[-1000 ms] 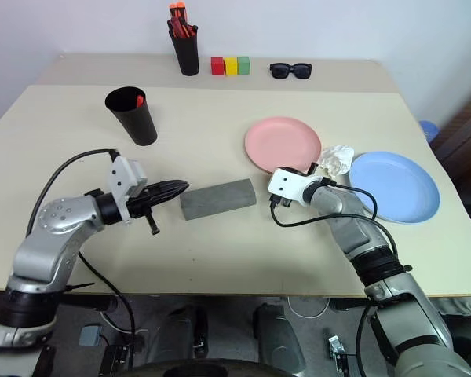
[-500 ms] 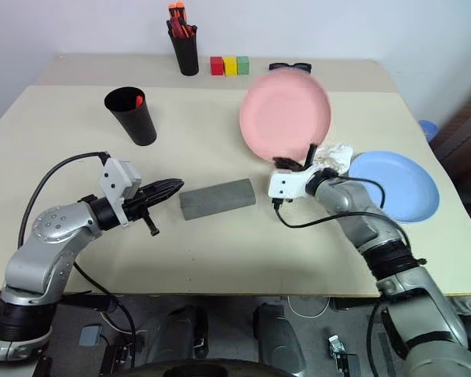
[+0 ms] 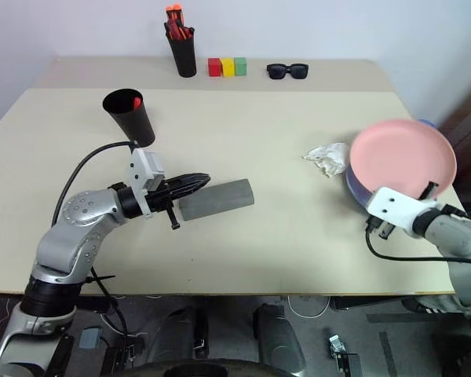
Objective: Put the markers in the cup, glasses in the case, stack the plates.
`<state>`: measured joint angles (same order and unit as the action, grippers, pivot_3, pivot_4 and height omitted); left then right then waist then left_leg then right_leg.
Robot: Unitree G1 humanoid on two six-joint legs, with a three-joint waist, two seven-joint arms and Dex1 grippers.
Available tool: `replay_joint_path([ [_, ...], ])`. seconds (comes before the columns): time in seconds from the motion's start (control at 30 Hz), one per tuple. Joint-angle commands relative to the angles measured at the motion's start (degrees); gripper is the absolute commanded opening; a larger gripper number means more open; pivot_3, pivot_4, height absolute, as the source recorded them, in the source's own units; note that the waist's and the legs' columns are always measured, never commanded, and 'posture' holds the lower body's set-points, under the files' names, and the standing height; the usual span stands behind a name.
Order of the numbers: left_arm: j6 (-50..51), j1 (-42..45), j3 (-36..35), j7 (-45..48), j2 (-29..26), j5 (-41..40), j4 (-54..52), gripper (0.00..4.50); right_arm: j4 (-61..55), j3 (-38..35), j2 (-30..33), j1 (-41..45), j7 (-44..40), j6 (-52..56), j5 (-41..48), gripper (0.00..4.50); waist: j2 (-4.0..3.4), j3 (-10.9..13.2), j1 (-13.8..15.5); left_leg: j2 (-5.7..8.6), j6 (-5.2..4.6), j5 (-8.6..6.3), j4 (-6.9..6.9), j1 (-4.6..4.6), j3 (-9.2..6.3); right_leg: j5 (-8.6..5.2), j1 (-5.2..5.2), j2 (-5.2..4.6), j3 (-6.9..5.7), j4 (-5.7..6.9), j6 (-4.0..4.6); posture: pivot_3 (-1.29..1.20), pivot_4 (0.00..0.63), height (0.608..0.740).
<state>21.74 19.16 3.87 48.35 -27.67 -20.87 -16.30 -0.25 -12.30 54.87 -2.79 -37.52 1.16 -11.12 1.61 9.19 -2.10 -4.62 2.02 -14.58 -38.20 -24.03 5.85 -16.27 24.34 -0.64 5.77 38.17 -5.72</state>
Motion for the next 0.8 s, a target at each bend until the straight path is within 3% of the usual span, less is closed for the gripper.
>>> replay_joint_path([
  [0.03,-1.60,1.05,0.37,0.28,0.30,-0.20,-0.50,0.05,-2.60,-2.50,0.45,0.70,0.31,0.57,1.28,0.93,0.00,0.00,-0.45,0.00,0.00,0.00,0.00,0.01,0.00,0.00,-0.01,0.00,0.00,0.01,0.00,0.00,0.150,0.722],
  [0.23,-1.64,-0.16,-0.39,-0.09,-0.10,-0.19,-1.17,0.05,-2.76,-0.95,0.41,5.08,1.02,0.08,1.17,3.94,0.00,0.00,-0.36,0.01,0.01,0.00,-0.01,0.05,-0.01,-0.01,-0.07,-0.01,0.01,0.01,0.00,0.00,0.150,0.722],
  [0.43,-1.78,-1.62,-1.50,-1.47,-0.68,0.02,-2.03,0.05,-5.58,5.12,-7.78,14.99,-0.98,6.79,7.02,3.94,0.01,0.00,-0.45,0.00,0.01,0.00,0.00,0.08,-0.03,0.00,-0.09,0.01,0.01,0.02,-0.01,0.00,0.150,0.722],
  [0.63,-1.33,-3.39,-1.94,-3.28,-1.08,0.02,-4.02,0.05,6.82,13.72,-15.62,24.31,8.07,6.50,-1.34,3.94,0.02,0.01,0.04,0.03,0.00,0.00,-0.02,0.02,0.01,-0.01,-0.08,-0.04,0.01,0.00,0.02,0.00,0.150,0.722],
  [0.8,-0.48,-5.36,-2.84,-4.97,-1.84,-0.30,-6.38,0.05,17.74,17.96,-16.33,28.76,15.59,3.91,-8.21,3.94,0.02,0.01,0.01,0.03,0.01,0.00,-0.02,0.01,0.02,-0.02,-0.06,-0.04,0.01,0.00,0.04,0.00,0.150,0.722],
])
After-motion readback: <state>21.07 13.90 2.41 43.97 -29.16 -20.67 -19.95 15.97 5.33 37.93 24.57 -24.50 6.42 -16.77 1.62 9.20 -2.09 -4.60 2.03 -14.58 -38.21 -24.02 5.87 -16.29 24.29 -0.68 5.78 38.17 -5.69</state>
